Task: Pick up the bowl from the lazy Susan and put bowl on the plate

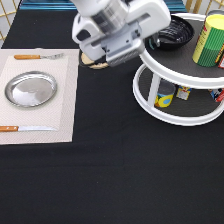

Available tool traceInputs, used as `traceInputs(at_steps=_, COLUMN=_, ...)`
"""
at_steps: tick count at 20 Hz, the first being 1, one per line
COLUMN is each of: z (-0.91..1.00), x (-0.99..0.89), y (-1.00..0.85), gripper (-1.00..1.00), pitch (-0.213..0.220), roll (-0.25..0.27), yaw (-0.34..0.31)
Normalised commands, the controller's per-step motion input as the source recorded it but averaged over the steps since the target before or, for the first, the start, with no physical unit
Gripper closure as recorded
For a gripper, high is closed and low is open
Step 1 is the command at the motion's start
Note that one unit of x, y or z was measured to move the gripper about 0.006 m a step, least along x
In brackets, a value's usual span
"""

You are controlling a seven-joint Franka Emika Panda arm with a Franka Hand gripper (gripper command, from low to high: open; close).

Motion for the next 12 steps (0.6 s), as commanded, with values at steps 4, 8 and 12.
traceInputs(at_steps=4, z=0.79, x=-0.93, y=0.26, gripper=-1.00, pitch=-0.167, roll=-0.235, yaw=0.004)
traceInputs(at_steps=8, z=0.39, x=-0.94, y=0.23, gripper=-1.00, pitch=-0.167, roll=-0.237, yaw=0.004)
traceInputs(at_steps=12, z=0.07, x=-0.98, y=0.23, gripper=-1.00, pitch=-0.164, roll=-0.181, yaw=0.004)
